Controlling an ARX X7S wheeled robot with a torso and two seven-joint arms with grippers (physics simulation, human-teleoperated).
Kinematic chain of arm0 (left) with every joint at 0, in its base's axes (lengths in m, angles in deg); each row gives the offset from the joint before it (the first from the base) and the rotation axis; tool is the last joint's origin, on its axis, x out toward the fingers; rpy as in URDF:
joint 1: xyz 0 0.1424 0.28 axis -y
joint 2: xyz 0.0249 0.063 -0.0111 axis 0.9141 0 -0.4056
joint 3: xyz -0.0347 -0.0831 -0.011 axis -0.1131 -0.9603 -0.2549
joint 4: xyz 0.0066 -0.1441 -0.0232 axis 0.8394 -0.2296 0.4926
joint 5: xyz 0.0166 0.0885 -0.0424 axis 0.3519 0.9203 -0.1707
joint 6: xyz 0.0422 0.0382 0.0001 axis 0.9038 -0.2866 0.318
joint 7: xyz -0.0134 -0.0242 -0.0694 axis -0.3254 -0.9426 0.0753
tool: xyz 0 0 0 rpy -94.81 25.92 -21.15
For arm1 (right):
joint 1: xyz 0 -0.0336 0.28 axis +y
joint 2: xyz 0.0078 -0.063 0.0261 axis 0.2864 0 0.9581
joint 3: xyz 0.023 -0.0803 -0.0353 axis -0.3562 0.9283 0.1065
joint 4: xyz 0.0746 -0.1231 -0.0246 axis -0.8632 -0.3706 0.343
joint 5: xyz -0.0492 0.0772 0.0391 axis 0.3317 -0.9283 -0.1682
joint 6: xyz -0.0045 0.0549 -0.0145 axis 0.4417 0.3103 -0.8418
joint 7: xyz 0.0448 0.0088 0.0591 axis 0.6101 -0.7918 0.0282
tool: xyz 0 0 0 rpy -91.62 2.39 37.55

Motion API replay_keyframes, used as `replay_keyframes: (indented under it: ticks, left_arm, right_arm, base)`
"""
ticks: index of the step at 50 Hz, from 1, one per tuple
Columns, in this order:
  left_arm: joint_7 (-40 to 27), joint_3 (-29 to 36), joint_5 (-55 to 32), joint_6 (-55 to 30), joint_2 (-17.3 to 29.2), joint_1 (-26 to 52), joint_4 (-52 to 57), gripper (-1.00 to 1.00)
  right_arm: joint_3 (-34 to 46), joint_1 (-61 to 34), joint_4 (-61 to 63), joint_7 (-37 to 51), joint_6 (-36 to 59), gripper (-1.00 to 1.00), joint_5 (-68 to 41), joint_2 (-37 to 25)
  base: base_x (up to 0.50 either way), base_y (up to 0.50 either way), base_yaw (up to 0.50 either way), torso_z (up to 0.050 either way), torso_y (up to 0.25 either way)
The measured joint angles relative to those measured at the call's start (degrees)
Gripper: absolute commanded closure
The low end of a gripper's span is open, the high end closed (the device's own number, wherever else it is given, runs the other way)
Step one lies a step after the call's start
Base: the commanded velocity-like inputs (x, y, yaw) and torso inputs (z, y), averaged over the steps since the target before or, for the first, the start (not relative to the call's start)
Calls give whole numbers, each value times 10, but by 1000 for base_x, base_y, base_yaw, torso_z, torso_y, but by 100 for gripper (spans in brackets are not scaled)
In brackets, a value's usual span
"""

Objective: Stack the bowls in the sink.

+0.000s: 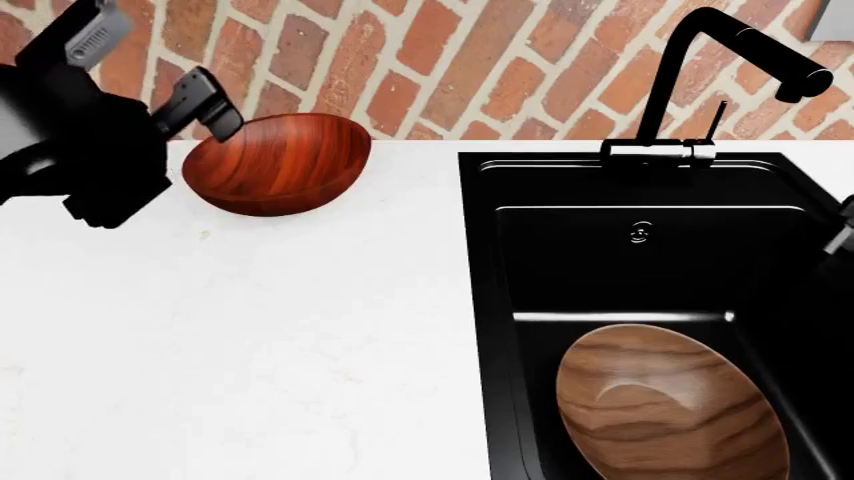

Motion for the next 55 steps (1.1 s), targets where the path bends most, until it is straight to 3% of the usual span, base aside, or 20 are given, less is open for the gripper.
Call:
replay_keyframes:
  ticks: [13, 33, 50, 51, 55]
  left_arm:
    - [45, 18, 49, 49, -39, 1, -100, -100]
    - [169, 75, 119, 63, -129, 58, -315, -100]
    - [210, 142, 96, 85, -167, 62, -387, -100]
    - [211, 148, 93, 87, -168, 62, -388, 100]
    - [216, 178, 75, 91, -172, 62, -393, 100]
  right_arm:
    - [28, -21, 1, -2, -6, -100, -2, 1]
    - [48, -30, 1, -9, -8, -100, 2, 4]
    - [52, -30, 2, -10, -12, -100, 2, 3]
    - [52, -30, 2, -11, -12, -100, 2, 3]
    - [49, -26, 3, -12, -13, -100, 2, 2]
  base:
    - [0, 0, 0, 0, 0]
    - [0, 0, 0, 0, 0]
    - [0, 0, 0, 0, 0]
    - [0, 0, 0, 0, 0]
    - [0, 0, 0, 0, 0]
